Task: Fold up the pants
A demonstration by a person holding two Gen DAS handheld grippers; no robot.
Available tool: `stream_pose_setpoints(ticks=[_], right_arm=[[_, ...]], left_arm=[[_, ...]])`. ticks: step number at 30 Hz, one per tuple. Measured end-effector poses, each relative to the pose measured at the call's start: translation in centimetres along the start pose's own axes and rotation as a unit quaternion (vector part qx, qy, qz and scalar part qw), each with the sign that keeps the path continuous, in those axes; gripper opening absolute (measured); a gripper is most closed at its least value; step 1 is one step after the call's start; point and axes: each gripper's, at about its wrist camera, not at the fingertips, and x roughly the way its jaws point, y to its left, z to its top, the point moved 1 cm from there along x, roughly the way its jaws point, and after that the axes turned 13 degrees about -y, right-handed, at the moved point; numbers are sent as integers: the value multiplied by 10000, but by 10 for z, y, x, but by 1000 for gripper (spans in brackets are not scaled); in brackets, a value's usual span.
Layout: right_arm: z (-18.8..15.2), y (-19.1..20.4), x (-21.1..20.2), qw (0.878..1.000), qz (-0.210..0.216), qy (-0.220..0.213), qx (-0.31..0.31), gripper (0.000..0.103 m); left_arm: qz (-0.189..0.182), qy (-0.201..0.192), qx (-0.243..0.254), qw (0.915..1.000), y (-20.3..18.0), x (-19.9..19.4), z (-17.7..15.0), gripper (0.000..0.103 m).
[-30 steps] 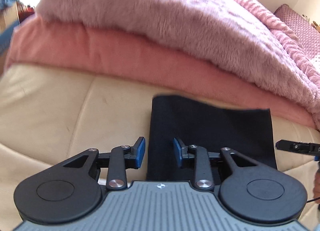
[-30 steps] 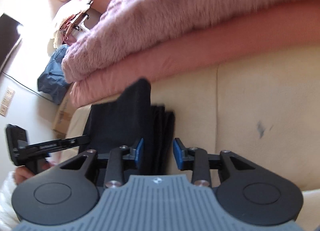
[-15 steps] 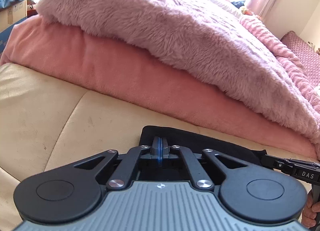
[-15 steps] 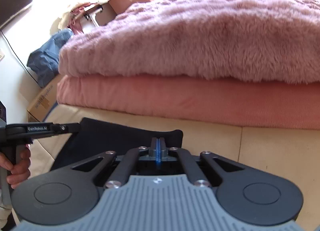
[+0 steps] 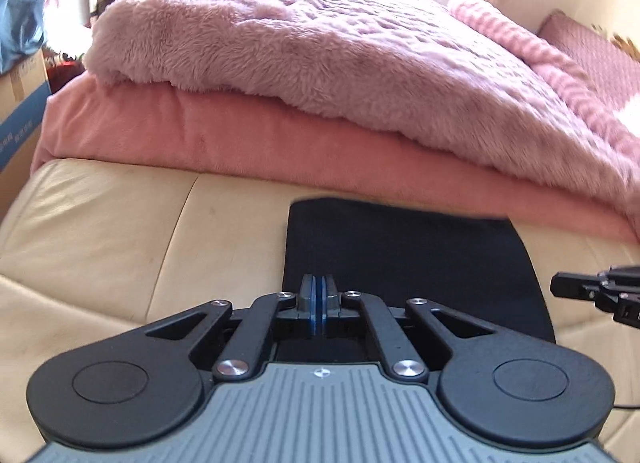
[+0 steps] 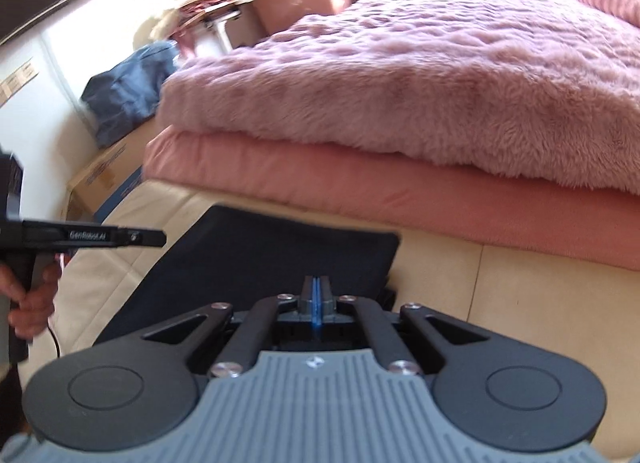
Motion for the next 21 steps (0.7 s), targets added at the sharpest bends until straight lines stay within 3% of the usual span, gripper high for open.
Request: stream_pose_setpoints(ticks=[5, 11, 17, 21], right_arm=[[-42, 37, -23, 9980, -89, 187, -596, 0], [-75, 26, -20, 9966, -337, 440, -615, 0], [-64, 24, -22, 9960, -319, 548, -626, 0], [-43, 36, -53, 9972, -285, 218, -650, 2]], left_arm=[[63, 224, 369, 9990, -8, -35, -36, 2], [220, 623, 370, 9971, -6, -34, -71, 2], [369, 589, 325, 9971, -9, -47, -66, 3], [548, 135, 546, 9969, -27, -83, -52, 8]])
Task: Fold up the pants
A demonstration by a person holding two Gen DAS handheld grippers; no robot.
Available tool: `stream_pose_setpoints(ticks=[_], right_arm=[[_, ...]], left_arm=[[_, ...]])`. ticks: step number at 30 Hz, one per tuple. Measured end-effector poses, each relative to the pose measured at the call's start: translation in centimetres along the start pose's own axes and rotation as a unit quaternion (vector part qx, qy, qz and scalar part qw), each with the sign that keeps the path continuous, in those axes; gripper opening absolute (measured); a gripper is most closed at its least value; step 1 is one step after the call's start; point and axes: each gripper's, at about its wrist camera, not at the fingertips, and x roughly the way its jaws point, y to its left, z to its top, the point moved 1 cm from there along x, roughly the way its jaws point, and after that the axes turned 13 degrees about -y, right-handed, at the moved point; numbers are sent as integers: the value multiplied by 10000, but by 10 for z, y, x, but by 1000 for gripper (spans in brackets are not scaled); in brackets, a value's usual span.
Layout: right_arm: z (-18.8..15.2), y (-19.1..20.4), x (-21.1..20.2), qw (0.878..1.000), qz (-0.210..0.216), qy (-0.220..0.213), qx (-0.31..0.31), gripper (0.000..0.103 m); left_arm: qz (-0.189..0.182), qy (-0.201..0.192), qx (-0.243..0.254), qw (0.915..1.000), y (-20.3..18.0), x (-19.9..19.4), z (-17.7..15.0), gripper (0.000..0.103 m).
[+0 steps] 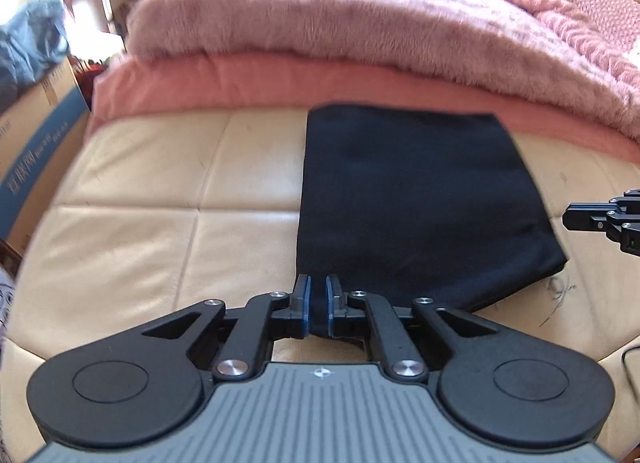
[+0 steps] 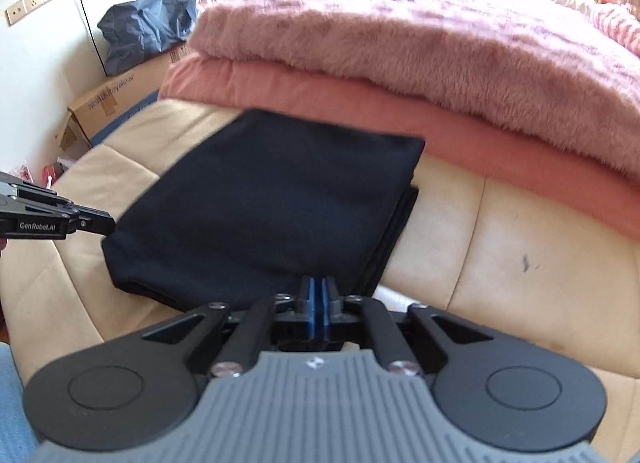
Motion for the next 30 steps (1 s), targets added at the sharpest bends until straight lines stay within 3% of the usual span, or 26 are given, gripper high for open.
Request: stream_pose_setpoints(ticks=[1, 3, 4, 5, 7, 11, 13, 16, 19, 23, 30], right_arm=[[5, 3, -11, 10000, 1, -90, 26, 4], [16, 10, -37, 9995, -31, -318, 77, 20], [21, 15, -52, 9989, -61, -456, 64, 39], [25, 21, -67, 9983, -92, -571, 27, 47], [32, 33, -97, 9968, -162, -775, -46, 50], [39, 54, -152, 9921, -253, -1229, -25, 70], [37, 66, -178, 9881, -331, -1503, -86, 79], [28, 81, -206, 9824, -585, -1769, -152, 82], [16, 90, -220, 9811, -707, -1795, -113, 82], [-3, 98, -224, 9823, -794, -1696, -15, 82], [-37, 101, -211, 9878, -991, -1195, 119, 82]], left_arm=[[41, -164, 52, 9998, -5, -13, 5, 10], [238, -526, 172, 9982, -17, -39, 17, 17], [341, -741, 207, 9964, -24, -53, 22, 22], [438, -966, 227, 9941, -31, -66, 27, 25], [709, -1371, 232, 9877, -46, -91, 35, 49], [1005, -1946, 260, 9754, -75, -136, 41, 68], [1082, -2157, 199, 9702, -86, -155, 38, 86], [1399, -2255, 152, 9640, -105, -174, 31, 96], [1626, -2171, 69, 9625, -113, -180, 19, 97], [1543, -1948, -351, 9680, -109, -182, -3, 97], [1550, -1301, -486, 9781, -105, -179, -34, 97]])
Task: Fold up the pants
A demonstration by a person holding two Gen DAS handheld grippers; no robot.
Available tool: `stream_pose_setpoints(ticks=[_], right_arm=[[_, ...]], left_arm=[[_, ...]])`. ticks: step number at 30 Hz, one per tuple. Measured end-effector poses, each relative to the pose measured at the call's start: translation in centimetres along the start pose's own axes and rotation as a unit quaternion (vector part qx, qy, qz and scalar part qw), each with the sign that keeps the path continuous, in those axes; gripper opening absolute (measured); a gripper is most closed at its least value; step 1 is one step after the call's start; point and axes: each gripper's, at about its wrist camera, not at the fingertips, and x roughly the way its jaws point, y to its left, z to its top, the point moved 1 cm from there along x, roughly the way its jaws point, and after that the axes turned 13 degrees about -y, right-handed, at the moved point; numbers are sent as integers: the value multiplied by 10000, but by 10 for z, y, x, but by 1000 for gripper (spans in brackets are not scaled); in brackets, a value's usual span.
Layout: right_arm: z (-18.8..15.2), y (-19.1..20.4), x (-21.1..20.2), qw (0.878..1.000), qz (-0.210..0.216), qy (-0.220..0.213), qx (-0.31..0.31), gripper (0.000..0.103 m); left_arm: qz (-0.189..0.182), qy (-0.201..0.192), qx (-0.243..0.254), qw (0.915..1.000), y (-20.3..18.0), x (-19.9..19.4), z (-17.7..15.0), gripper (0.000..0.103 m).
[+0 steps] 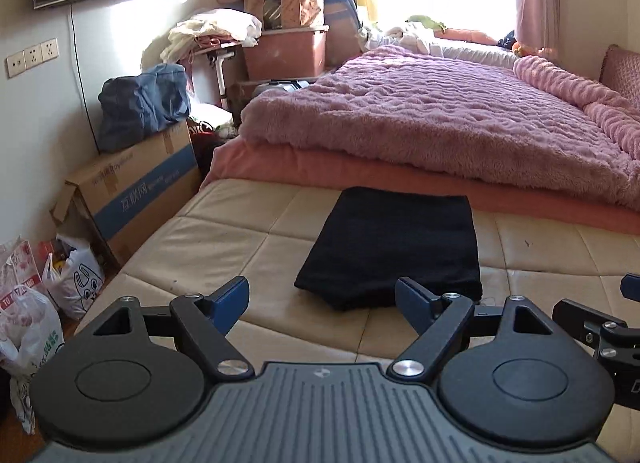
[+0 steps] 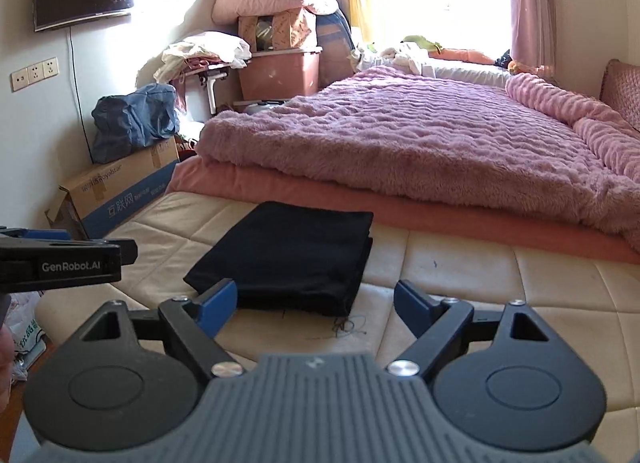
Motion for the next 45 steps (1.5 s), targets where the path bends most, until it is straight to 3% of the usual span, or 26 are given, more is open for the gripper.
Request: stream_pose_setpoints(ticks=[7, 45], right_arm=[[-18, 4, -4, 9998, -40, 184, 23, 82], [-17, 0, -4, 9995, -220, 193, 131, 82]], left_arm=[[-130, 133, 199, 9996, -9, -10, -11, 97], [-319, 229, 368, 9985, -17, -9, -15, 97]])
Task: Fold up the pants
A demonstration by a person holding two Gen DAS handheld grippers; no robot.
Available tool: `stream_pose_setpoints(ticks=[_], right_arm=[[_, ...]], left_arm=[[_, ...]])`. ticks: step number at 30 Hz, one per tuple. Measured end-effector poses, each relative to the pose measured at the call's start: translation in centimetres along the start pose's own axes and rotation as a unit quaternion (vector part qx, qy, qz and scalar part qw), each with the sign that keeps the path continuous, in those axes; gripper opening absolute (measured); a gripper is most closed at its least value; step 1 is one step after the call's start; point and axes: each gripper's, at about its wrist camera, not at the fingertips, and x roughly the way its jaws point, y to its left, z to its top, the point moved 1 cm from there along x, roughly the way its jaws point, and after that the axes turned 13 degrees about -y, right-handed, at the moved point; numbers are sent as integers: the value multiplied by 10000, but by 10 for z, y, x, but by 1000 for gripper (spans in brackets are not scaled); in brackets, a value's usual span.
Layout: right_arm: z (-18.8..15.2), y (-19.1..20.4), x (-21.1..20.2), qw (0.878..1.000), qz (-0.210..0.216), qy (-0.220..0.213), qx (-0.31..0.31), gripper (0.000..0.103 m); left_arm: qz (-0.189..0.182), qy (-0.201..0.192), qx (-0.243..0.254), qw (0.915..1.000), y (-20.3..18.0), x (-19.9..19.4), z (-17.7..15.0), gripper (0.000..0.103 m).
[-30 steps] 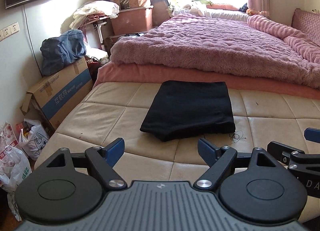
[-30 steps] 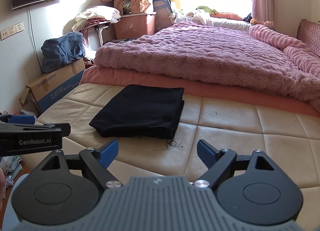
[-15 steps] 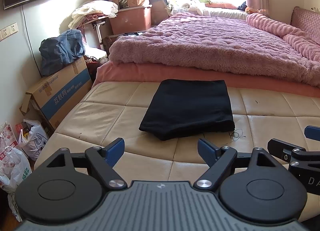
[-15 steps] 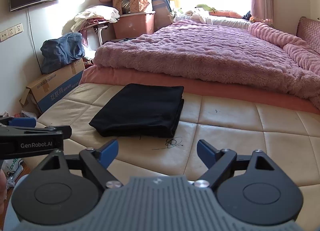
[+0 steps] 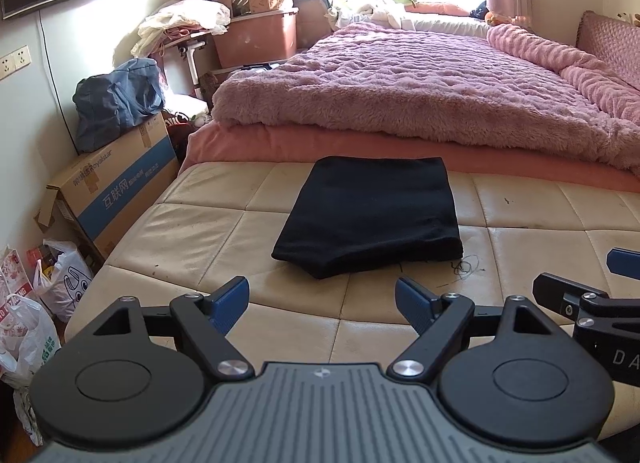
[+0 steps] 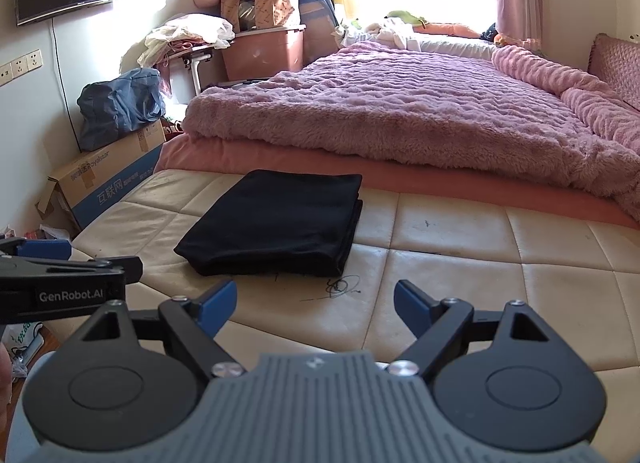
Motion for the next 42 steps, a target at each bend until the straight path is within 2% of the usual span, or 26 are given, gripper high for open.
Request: stream_pose_setpoints(ticks=[42], right_arm=[[-1, -1, -7, 9999, -63, -49, 109, 82]], left_arm=[[-151, -37, -13, 9999, -6, -4, 1, 97]])
